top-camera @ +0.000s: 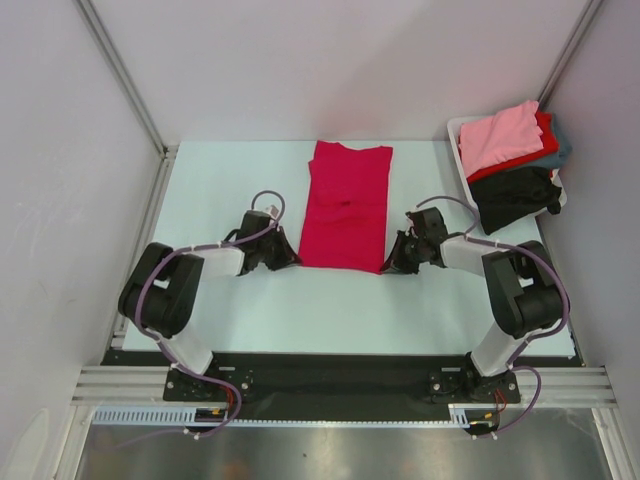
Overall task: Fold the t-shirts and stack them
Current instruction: Fold the tshirt
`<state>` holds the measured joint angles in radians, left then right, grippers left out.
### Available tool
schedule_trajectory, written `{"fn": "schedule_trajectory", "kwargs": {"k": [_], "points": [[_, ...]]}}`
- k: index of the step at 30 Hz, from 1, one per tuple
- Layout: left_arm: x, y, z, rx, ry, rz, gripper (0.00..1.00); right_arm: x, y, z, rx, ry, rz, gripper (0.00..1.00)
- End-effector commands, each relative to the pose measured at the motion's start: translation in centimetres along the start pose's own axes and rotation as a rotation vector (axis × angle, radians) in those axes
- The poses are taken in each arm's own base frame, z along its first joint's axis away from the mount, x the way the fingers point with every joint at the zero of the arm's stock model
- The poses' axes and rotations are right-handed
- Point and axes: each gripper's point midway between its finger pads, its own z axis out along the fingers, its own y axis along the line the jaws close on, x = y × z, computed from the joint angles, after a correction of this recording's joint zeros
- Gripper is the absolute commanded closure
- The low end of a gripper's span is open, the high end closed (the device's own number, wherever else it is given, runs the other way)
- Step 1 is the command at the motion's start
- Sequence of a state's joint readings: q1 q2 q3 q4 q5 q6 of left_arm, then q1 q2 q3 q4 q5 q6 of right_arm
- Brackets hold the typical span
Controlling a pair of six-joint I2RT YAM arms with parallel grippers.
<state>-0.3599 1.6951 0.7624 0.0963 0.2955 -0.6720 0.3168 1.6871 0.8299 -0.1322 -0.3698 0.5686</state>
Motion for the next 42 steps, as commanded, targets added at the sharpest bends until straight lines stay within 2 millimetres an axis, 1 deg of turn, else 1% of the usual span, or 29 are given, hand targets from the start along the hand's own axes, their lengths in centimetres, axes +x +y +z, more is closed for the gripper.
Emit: {"fn": "schedule_trajectory", "kwargs": {"k": [1,3,4,5,6,7,8,9,10,11,12,14,15,16,18,22,24,25,26,30,34,38,41,42], "points": [[1.1,0.6,-1.1,-0.021,-0.008,0.036,1.0,1.1,-0.4,-0.9,0.01,0.016,-0.007,1.0],[1.7,0.6,-1.4,-0.018,-0.003,0.04,1.0,1.2,-0.4,-1.4,0.014,0.009,-0.01,1.0],[2.2,0.9,-1.6,-0.026,0.002,0.039,1.0,1.1,-0.4,-1.5,0.018,0.004,-0.009,1.0],[2.4,0.5,-1.9,-0.016,-0.003,0.048,1.0,1.4,-0.6,-1.7,0.021,0.008,-0.009,1.0],[3.0,0.9,-2.1,-0.024,0.003,0.043,1.0,1.4,-0.4,-2.0,0.018,0.002,-0.009,1.0],[3.2,0.9,-2.3,-0.024,0.002,0.041,1.0,1.6,-0.5,-2.1,0.024,0.002,-0.01,1.0],[3.2,0.6,-2.7,-0.012,-0.008,0.044,1.0,2.0,-0.6,-2.2,0.033,0.01,-0.012,1.0],[3.8,0.9,-2.8,-0.018,-0.006,0.042,1.0,2.2,-0.7,-2.4,0.034,0.008,-0.016,1.0],[3.9,0.9,-3.0,-0.018,-0.012,0.034,0.99,2.3,-0.7,-2.5,0.035,0.006,-0.019,0.96],[4.3,0.8,-3.1,-0.018,-0.012,0.035,0.98,2.9,-0.9,-2.5,0.04,0.015,-0.019,0.71],[4.4,0.9,-3.3,-0.018,-0.02,0.037,0.96,3.0,-0.8,-2.5,0.038,0.013,-0.026,0.62],[4.6,1.0,-3.4,-0.022,-0.02,0.033,0.85,3.1,-0.7,-2.7,0.036,0.003,-0.03,0.5],[4.5,1.0,-3.5,-0.025,-0.026,0.033,0.82,3.1,-0.8,-2.7,0.041,0.002,-0.031,0.5],[4.5,1.1,-3.5,-0.028,-0.027,0.032,0.72,3.1,-0.8,-2.7,0.041,0.003,-0.031,0.5],[4.3,1.0,-3.6,-0.031,-0.035,0.034,0.61,3.2,-0.5,-2.5,0.036,0.007,-0.033,0.5],[4.1,1.2,-3.8,-0.048,-0.041,0.037,0.52,3.3,0.2,-2.2,0.016,0.02,-0.045,0.5],[4.1,1.3,-3.7,-0.053,-0.04,0.039,0.5,3.7,0.4,-1.8,0.012,0.031,-0.054,0.52],[4.3,1.5,-3.6,-0.057,-0.033,0.039,0.5,3.6,0.6,-1.7,0.012,0.029,-0.057,0.52],[4.3,1.5,-3.5,-0.056,-0.027,0.038,0.5,3.8,0.3,-1.4,0.019,0.04,-0.053,0.53],[4.9,1.8,-3.1,-0.063,-0.004,0.034,0.51,4.1,0.3,-0.9,0.02,0.058,-0.052,0.59],[5.5,2.5,-3.0,-0.093,0.005,0.034,0.5,3.9,0.3,-0.7,0.024,0.052,-0.056,0.68],[5.6,3.2,-2.9,-0.119,0.005,0.035,0.5,3.7,0.4,-0.8,0.023,0.044,-0.061,0.71],[5.9,3.4,-2.5,-0.128,0.02,0.038,0.58,3.5,0.6,-0.8,0.022,0.037,-0.066,0.77],[5.9,3.3,-2.4,-0.125,0.023,0.038,0.63,3.4,0.6,-0.8,0.025,0.034,-0.065,0.78]]}}
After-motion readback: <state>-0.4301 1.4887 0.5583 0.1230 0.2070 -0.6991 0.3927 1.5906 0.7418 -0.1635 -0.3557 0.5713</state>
